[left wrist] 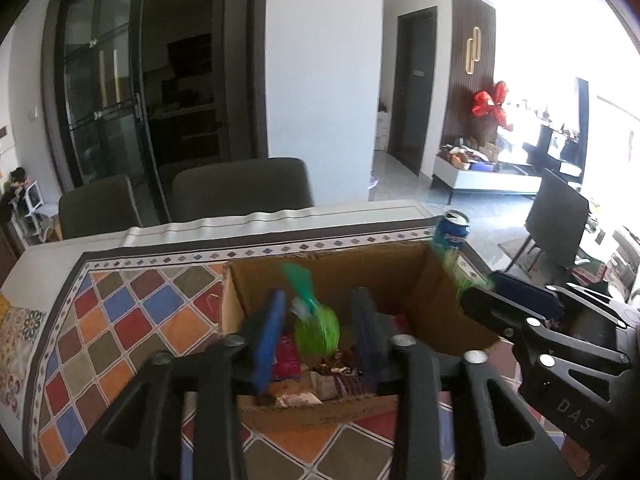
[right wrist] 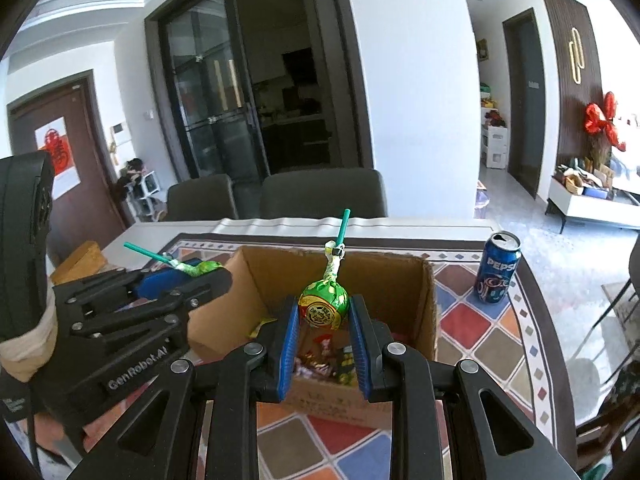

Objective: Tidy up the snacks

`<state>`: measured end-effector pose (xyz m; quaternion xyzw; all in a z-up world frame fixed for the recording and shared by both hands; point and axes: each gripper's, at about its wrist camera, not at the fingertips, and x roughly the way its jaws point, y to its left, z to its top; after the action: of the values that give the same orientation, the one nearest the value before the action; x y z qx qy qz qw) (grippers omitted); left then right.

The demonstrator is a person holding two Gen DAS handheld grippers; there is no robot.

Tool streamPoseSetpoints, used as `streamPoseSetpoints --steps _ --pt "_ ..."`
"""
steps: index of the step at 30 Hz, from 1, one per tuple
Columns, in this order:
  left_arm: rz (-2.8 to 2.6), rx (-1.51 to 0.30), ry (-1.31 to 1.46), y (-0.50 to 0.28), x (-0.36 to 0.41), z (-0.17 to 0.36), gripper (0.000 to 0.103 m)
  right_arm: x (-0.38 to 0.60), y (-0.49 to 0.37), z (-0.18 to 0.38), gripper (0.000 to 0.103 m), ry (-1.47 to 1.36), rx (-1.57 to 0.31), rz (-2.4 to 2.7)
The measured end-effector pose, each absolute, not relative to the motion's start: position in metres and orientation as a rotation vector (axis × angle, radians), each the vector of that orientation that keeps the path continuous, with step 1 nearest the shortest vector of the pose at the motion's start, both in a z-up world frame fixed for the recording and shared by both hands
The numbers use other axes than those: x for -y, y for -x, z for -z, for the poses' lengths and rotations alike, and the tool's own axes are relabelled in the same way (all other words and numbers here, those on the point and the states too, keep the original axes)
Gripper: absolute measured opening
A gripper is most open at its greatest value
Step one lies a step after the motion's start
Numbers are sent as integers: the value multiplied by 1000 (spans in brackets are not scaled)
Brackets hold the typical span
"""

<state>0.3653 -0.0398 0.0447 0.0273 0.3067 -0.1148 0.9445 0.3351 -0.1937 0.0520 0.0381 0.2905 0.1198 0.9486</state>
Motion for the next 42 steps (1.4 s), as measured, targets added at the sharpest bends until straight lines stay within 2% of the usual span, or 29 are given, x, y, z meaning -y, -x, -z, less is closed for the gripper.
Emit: streamPoseSetpoints --steps 2,4,6,14,17,26,32,42 --pt "224 -625 -58 -366 38 -44 50 197 -341 -51 40 -87 -597 -223" --pt "205 -626 -62 -364 36 -42 53 200 -344 -50 48 -94 -597 -199" --pt "192 -631 -59 -359 34 -42 57 200 -343 -50 50 -87 -595 -180" --pt "145 -598 -49 -322 21 -46 77 201 -318 -54 74 -75 -582 -117" --pt "124 -574 -57 -306 18 -49 84 202 -303 -54 77 -79 -582 -95" --pt "95 -519 -94 -248 14 -54 95 203 -252 -60 86 -39 -552 -64" --pt "86 -495 -79 -212 10 -57 100 200 -217 -63 92 -7 -515 -35" --pt "69 -453 -66 -165 4 -65 103 204 -172 -66 94 -37 -498 -33"
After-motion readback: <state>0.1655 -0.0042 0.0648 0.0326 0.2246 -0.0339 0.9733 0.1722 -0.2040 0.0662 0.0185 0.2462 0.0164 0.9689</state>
